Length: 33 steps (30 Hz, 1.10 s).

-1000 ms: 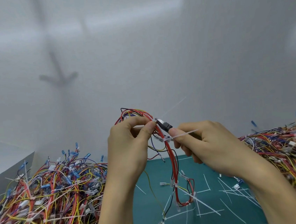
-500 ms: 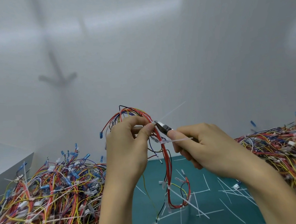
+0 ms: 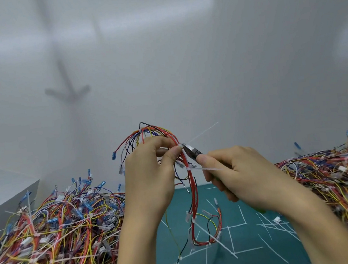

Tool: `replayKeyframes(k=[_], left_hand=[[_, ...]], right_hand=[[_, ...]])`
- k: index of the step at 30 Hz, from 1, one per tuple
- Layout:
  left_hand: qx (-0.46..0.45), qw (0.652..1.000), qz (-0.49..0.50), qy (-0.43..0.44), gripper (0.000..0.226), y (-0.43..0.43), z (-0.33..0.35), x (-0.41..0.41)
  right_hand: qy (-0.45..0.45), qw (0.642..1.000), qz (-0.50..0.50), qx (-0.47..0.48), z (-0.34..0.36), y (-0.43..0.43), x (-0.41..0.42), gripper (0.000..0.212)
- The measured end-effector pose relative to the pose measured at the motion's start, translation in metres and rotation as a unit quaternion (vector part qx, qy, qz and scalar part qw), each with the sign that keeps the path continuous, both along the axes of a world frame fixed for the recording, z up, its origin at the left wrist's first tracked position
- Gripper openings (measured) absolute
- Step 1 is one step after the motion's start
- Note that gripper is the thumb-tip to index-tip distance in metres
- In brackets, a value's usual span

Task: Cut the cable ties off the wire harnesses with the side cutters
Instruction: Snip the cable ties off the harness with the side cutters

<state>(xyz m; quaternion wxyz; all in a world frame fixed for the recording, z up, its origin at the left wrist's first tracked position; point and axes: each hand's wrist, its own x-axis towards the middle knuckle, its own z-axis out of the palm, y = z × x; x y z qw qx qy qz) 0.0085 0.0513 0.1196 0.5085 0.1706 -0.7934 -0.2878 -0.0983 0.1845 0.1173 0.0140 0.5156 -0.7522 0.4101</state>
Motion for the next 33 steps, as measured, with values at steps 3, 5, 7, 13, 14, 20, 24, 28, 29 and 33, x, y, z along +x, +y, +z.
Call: replayKeyframes(k=[3,5,7,13,14,20,24,28,29,33], left_hand=[[-0.003,1.000,0.006,0.000,0.011,0.0012,0.0001,0.0003],[0.004,1.000,0.003,0.002,0.013,0.0018,0.0004,0.0000],[0.020,1.000,-0.006,0.012,0.013,0.0016,0.0007,-0.0005],[0.045,0.998,-0.036,0.037,0.009,0.0024,-0.0001,-0.0020],[0.047,0.997,-0.039,0.038,0.009,0.0024,-0.0004,-0.0021],[0.051,0.997,-0.041,0.045,0.010,0.0025,-0.0008,-0.0036],[0.056,0.996,-0.050,0.053,0.011,0.0032,0.0000,-0.0042],[0.074,0.992,-0.072,0.069,0.010,0.0046,0.0012,-0.0037],[0.078,0.991,-0.078,0.072,0.010,0.0051,0.0015,-0.0033],[0.086,0.988,-0.100,0.082,0.011,0.0066,0.0029,-0.0021]], right_hand=[[0.001,1.000,-0.001,0.002,0.0001,-0.0004,0.0004,0.052],[0.006,1.000,-0.004,0.000,0.0005,-0.0001,0.0003,0.052],[0.014,1.000,-0.006,-0.004,0.0011,0.0004,-0.0001,0.051],[0.022,1.000,-0.012,-0.010,0.0026,0.0004,0.0013,0.053],[0.024,1.000,-0.014,-0.011,0.0028,0.0004,0.0015,0.054],[0.023,0.999,-0.018,-0.013,0.0032,-0.0002,0.0023,0.054],[0.023,0.999,-0.020,-0.016,0.0038,0.0007,0.0017,0.053],[0.015,0.999,-0.014,-0.027,0.0050,0.0018,0.0019,0.050],[0.010,0.999,-0.013,-0.028,0.0051,0.0019,0.0022,0.049],[-0.005,1.000,-0.006,-0.024,0.0050,0.0020,0.0048,0.051]])
